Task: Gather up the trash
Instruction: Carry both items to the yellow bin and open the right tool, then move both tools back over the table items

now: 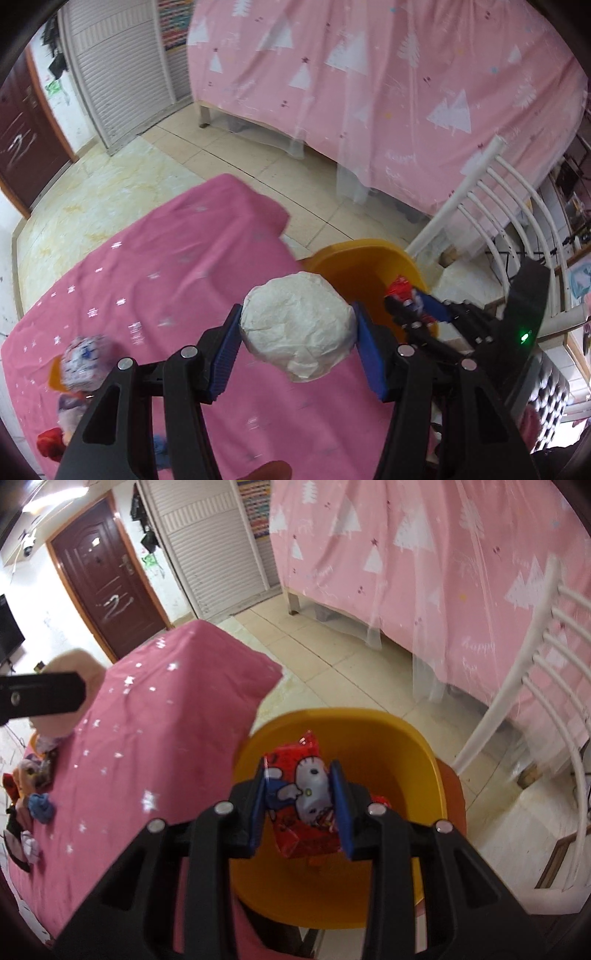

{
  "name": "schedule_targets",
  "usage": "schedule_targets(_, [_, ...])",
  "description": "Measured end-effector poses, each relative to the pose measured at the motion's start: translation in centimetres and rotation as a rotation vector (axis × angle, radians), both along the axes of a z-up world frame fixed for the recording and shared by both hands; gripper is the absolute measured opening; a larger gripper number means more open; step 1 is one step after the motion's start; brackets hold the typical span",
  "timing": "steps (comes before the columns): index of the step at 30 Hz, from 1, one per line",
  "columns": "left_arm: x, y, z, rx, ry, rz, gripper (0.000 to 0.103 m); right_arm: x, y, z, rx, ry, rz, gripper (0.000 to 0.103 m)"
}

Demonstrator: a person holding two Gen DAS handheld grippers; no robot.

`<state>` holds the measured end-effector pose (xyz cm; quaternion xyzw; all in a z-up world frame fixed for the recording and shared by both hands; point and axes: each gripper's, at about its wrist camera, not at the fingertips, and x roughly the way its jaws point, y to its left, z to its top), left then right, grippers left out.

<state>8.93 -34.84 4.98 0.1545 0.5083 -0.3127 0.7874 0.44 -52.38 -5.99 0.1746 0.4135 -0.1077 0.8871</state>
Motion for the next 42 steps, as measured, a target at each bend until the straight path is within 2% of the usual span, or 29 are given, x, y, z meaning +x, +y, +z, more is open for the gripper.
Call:
schedule_targets(9, [-1.0,-5.6,-2.8,0.056,0.033,-0.03,0.052,-0.3,-1.5,-2.9,0.069,0.034,0.006,0.032])
schedule_targets(10, [-1.1,-6.1,-3.1,0.064,0.034,-0.036,0.053,-0.3,-1.6,-3.0,0.075,0.036,0.007,0.033])
schedule_targets(13, [-1.1,-7.1,-3.8,0.078,0.042,-0.037,0.054,-0.4,-2.1,-3.3,0.083,0.039,-0.003,0.048])
schedule_targets(19, [-1.0,-7.5,-3.7,0.073,0.042,-0.025,0.059,-0.8,-2.7,-3.3,0.102,0.034,-0.02,0.049])
schedule_targets(28, [-0.1,-4.3,-2.0,0.033,0.027,0.02,0.059,-0.9,-2.0,-2.0,0.085,0.011,-0.031,0.05])
schedule_targets(35, [1.3,0.3,0.9,-0.008,-0.011,0.066,0.059,-0.5,0.2,2.0,0.044,-0.062,-0.018,0.05])
schedule_targets(42, [2.7,7.1,3.7,-0.019,-0.071,0.114,0.059,1.9,5.5,5.8,-0.023,-0.096,0.082,0.05])
